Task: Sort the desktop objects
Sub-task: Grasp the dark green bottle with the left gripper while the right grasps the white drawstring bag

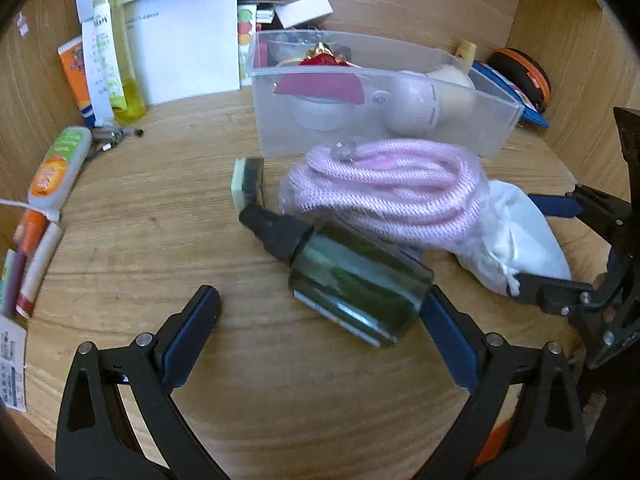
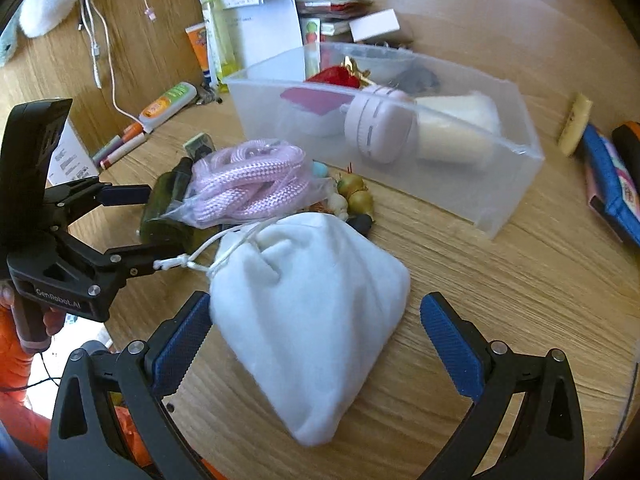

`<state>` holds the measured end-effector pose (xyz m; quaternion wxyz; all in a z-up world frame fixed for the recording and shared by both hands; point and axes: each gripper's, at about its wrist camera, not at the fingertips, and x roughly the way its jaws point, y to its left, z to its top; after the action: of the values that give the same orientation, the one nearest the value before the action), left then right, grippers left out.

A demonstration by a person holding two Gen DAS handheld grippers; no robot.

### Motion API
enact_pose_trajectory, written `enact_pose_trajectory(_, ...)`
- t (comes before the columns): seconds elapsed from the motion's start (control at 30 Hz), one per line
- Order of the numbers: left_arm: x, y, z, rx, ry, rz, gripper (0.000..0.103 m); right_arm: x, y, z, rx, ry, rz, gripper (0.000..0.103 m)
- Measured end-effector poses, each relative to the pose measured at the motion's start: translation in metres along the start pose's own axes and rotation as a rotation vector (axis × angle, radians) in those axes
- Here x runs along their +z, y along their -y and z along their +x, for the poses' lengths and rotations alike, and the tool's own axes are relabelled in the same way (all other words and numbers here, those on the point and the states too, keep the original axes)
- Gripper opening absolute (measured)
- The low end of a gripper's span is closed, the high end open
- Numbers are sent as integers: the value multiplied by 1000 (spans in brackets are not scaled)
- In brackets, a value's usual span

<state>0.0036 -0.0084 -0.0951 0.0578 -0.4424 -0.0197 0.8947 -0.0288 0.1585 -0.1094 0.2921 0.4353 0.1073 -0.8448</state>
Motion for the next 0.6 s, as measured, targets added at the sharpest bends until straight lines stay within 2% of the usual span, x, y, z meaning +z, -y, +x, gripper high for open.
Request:
enact_pose_trajectory(0.13,2,5,3,0,11,0,100,3,3,11,53,-35,15,103)
enact_pose_trajectory(0.27,3,8,6,30,32,-1,100,3,1,17,51,-43,-6,102)
enact_pose_trajectory(0.4,2,12,6,51,48,11,97,1,-1,17,31,-28,-42,92)
enact_pose_trajectory(0.47,1,15,6,72,58,25,89,0,-1,15,30,-19,-48,87)
enact_pose_trajectory(0.6,2,14,6,77,78,20,80,-2,3,10,41,-2,-38,75)
